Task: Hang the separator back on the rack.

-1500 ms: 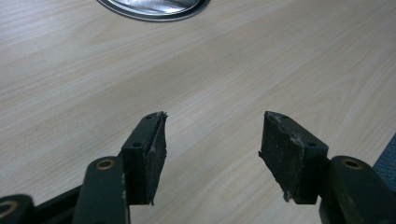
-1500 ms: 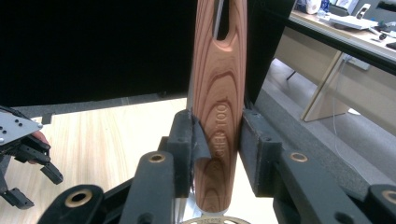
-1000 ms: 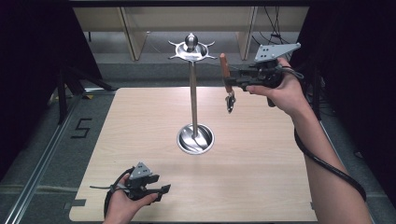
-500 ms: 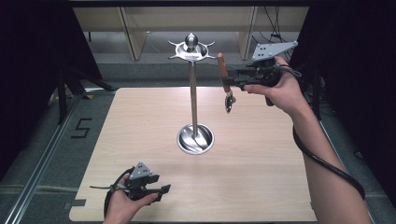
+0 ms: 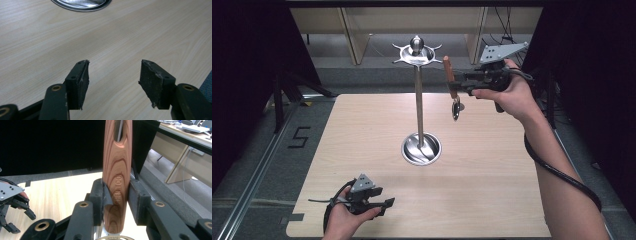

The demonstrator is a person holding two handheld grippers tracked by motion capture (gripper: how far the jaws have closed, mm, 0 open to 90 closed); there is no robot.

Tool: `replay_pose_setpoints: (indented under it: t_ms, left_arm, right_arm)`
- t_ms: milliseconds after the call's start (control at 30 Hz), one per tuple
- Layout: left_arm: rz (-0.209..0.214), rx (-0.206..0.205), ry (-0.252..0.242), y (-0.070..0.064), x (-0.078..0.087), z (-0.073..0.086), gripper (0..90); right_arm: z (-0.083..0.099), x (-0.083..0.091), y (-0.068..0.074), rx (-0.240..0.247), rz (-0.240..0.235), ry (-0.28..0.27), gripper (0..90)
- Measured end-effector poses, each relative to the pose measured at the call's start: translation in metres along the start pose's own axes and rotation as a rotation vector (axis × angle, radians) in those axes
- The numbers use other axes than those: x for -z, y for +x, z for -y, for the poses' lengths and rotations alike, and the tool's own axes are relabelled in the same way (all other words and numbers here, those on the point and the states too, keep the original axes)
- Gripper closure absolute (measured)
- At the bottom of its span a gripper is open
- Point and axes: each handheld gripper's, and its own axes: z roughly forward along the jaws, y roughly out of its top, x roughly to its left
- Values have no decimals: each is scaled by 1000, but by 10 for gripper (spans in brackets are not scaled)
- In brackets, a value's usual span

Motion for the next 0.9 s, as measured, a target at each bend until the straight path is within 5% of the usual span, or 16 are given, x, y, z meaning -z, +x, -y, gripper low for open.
replay_pose_setpoints:
  t_ms: [900]
  left_arm:
    - [0,1,3,0,0,0,396]
  right_arm:
    - [-3,-10,0,6,2,3,684]
